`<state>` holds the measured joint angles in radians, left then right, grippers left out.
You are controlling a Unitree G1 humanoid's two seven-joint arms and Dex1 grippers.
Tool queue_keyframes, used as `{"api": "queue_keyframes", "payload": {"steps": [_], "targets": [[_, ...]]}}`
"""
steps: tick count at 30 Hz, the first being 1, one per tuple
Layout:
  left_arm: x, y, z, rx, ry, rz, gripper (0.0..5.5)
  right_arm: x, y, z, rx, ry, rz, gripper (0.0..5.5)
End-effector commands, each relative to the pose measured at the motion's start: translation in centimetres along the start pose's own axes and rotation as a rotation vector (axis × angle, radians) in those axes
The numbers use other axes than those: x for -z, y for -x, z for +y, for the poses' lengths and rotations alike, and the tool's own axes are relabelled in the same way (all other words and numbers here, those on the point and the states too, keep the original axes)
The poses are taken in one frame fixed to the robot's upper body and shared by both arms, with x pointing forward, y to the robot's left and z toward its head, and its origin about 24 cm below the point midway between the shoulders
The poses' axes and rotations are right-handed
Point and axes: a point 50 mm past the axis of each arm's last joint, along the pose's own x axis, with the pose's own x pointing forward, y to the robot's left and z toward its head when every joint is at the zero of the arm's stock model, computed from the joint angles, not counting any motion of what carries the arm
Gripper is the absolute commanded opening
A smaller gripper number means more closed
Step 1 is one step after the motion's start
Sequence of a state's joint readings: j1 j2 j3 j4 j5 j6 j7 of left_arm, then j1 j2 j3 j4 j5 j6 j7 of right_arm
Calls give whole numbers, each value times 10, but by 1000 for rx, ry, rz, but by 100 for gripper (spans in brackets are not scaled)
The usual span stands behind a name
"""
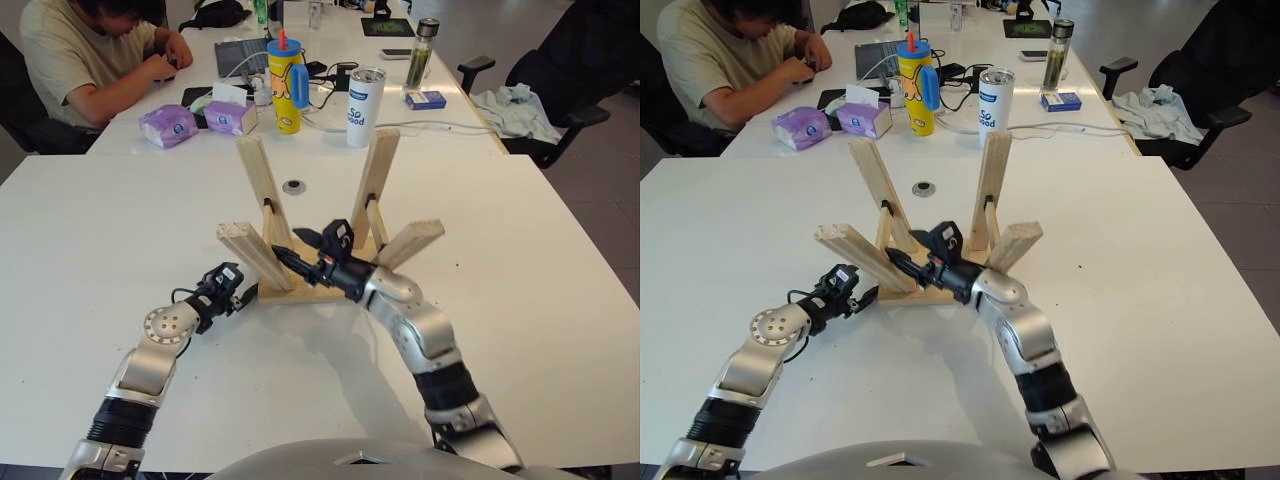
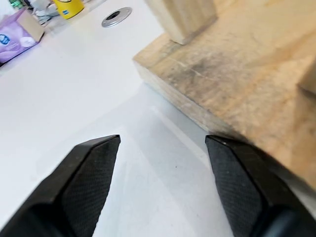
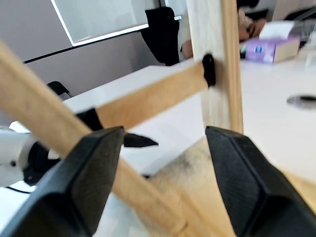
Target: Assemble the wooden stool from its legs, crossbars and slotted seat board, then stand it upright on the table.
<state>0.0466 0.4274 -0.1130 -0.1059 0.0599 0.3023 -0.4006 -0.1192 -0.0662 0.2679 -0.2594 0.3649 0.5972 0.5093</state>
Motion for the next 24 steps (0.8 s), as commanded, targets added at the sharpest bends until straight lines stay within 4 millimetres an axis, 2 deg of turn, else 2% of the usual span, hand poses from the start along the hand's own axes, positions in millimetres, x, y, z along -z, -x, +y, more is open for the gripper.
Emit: {"api": "queue_keyframes", "payload": {"steps": [1, 3, 4, 6, 8, 11, 13, 16, 21, 24], "targets": [[5, 18, -11, -157, 90, 57, 325, 10, 31, 8, 22, -46, 121, 307], [5, 24, -17, -193, 89, 72, 325, 10, 42, 10, 17, 1, 158, 307], [4, 27, -20, -208, 93, 71, 325, 8, 45, 12, -4, -32, 131, 307], [3, 30, -27, -215, 79, 72, 325, 11, 50, 10, -44, -238, 84, 307], [4, 31, -32, -199, 73, 78, 325, 28, 63, 6, -86, -366, 163, 307], [6, 31, -32, -194, 66, 87, 325, 50, 89, -7, -28, -306, 342, 307], [7, 32, -30, -198, 64, 92, 325, 56, 107, -14, 37, -216, 401, 307], [8, 36, -32, -205, 66, 98, 325, 57, 128, -30, 201, -37, 360, 307], [8, 36, -35, -186, 59, 99, 325, 57, 162, -46, 460, 119, 269, 307], [8, 33, -36, -162, 45, 99, 325, 61, 174, -59, 591, 164, 274, 307]]}}
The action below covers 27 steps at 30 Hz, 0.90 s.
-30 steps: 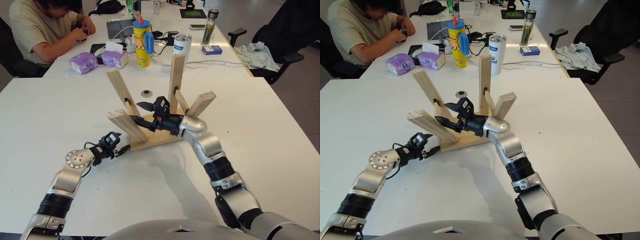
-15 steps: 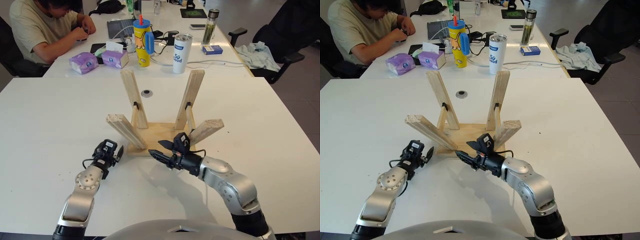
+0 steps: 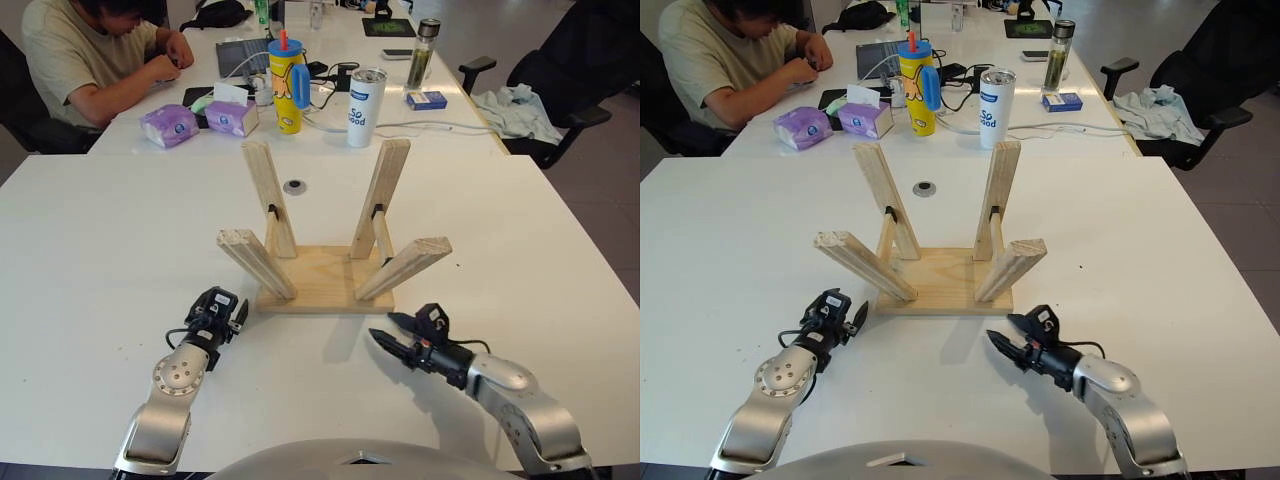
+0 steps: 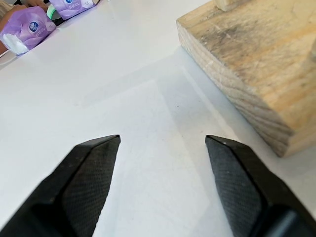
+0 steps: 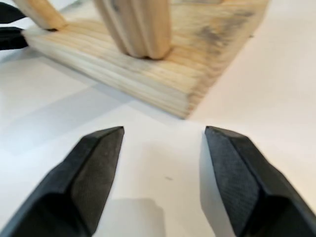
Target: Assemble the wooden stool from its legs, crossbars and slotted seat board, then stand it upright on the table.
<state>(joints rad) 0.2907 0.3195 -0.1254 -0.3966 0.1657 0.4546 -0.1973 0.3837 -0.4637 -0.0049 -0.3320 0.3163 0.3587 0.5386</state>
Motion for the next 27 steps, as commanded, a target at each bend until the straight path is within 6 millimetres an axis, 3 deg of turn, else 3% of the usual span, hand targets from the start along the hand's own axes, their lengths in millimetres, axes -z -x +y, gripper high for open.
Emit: {"api": "queue_keyframes", "payload": {"steps": [1, 3, 5, 7, 16, 27], "targets": [[3, -3, -4, 38, -21, 21, 325, 10, 3, -21, 171, 33, 17, 307], [2, -5, -5, 60, -29, 25, 325, 10, -2, -27, 211, 42, 18, 307], [3, -7, -13, 141, -37, 42, 325, -1, -34, -8, 159, 10, -30, 307], [-1, -8, -23, 214, -17, 27, 325, -11, -51, 8, 105, -2, -71, 307], [-17, -21, -25, 239, 12, -27, 325, -31, -72, 18, 52, -27, -139, 307], [-108, -3, -26, 518, 252, -377, 325, -92, -62, 35, -89, -79, -302, 307]]}}
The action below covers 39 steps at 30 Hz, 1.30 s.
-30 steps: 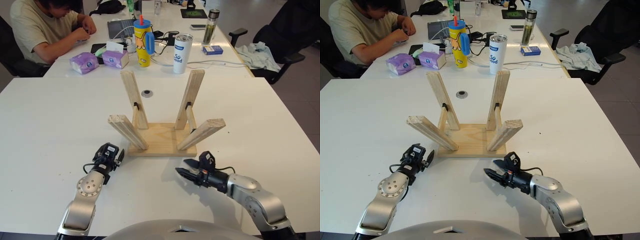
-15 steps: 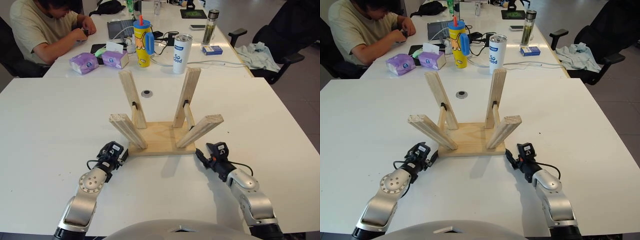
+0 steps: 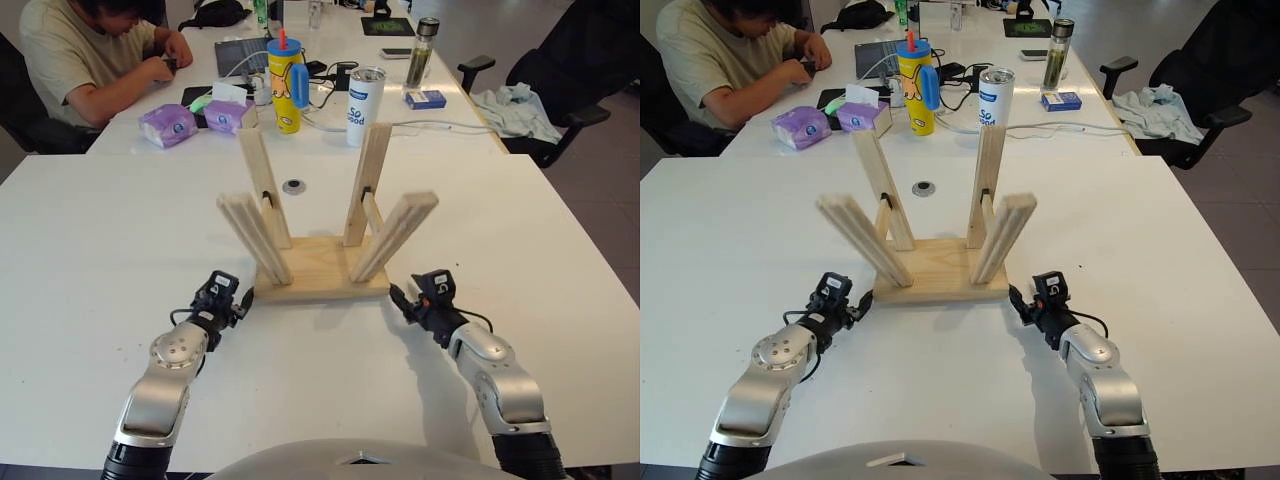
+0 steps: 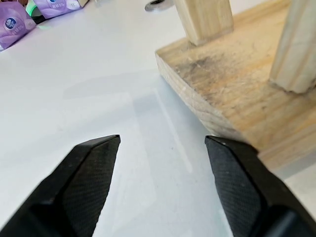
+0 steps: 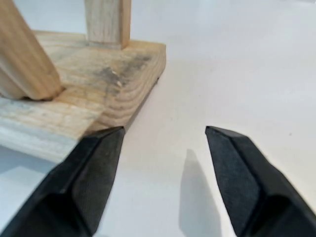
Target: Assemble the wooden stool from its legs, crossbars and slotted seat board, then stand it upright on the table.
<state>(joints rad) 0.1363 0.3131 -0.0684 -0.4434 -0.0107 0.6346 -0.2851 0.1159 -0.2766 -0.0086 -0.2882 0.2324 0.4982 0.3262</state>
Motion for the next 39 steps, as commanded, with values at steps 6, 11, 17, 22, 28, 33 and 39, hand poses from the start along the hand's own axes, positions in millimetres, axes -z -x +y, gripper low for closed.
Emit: {"api": "queue_keyframes", "payload": {"steps": [6, 11, 17, 22, 28, 33, 39], "targets": [[-93, 9, -36, 485, 61, -335, 325, -72, -10, 46, -290, -81, -224, 307], [-112, 9, -27, 473, 66, -382, 325, -92, -11, 43, -274, -141, -281, 307], [-113, 8, -24, 463, 50, -365, 325, -100, -18, 32, -229, -182, -289, 307], [-78, 6, -21, 440, -47, -237, 325, -77, -21, 9, -95, -189, -208, 307], [-65, 10, -18, 440, -78, -213, 325, -63, -18, -28, 68, -156, -180, 307], [-51, 4, 29, 185, -133, -177, 325, -60, -14, -45, 161, -86, -190, 307], [-30, 20, 44, 102, -130, -202, 325, -37, -6, -55, 267, -67, -151, 307]]}}
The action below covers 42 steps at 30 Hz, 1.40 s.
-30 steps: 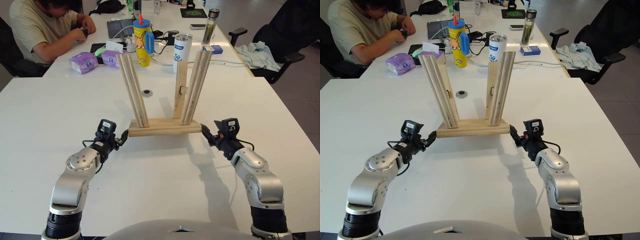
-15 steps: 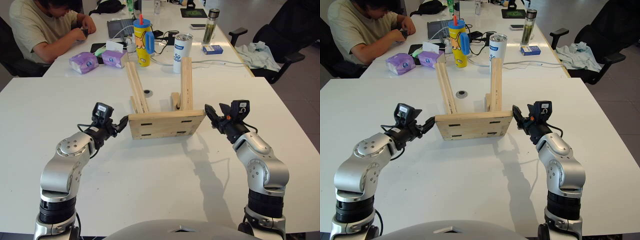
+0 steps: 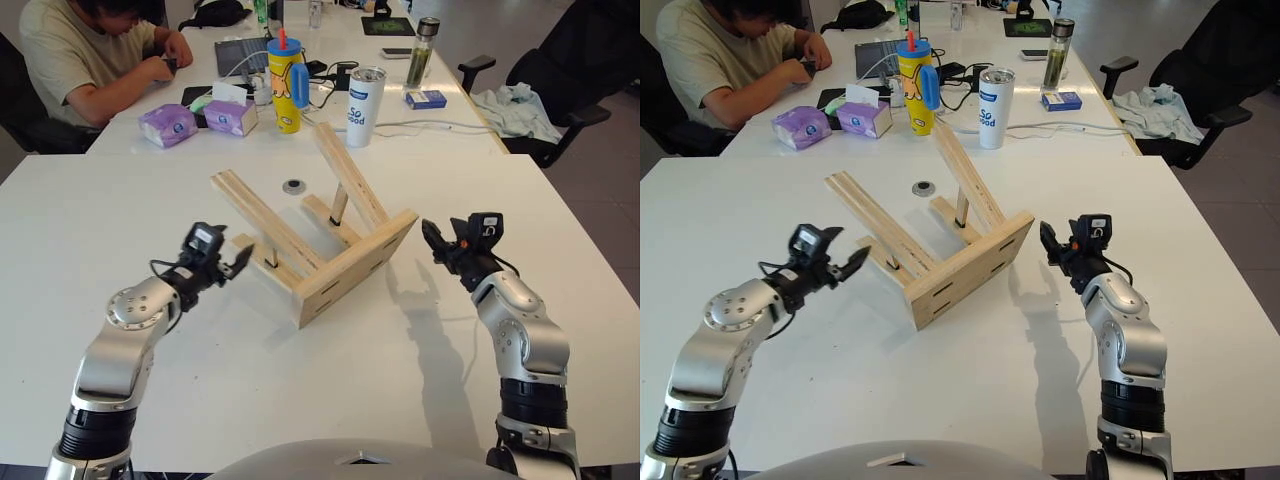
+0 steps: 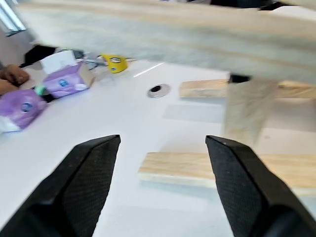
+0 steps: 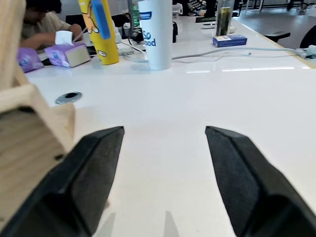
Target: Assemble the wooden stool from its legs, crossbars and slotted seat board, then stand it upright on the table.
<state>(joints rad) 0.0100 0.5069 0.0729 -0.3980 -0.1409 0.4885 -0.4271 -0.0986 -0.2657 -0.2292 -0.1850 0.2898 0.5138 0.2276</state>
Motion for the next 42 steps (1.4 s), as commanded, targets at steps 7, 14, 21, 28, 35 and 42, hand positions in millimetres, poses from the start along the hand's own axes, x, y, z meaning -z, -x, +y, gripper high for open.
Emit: {"api": "queue_keyframes", "payload": {"steps": [7, 14, 21, 28, 35, 42], "targets": [[11, 56, -47, 661, 9, -5, 325, 25, 11, -9, 70, 3, 51, 307], [9, 44, -63, 717, -60, -59, 325, 29, 3, -8, 52, -8, 58, 307], [5, 30, -80, 657, -30, -96, 325, 27, -6, -4, 23, 2, 54, 307], [1, 25, -87, 600, -13, -116, 325, 28, -6, -2, 14, 7, 52, 307], [3, 16, -103, 598, 68, -92, 304, 25, -11, -1, 5, 13, 46, 310], [-2, 9, -99, 570, 133, -92, 195, 28, -11, 1, 5, 14, 53, 310]]}}
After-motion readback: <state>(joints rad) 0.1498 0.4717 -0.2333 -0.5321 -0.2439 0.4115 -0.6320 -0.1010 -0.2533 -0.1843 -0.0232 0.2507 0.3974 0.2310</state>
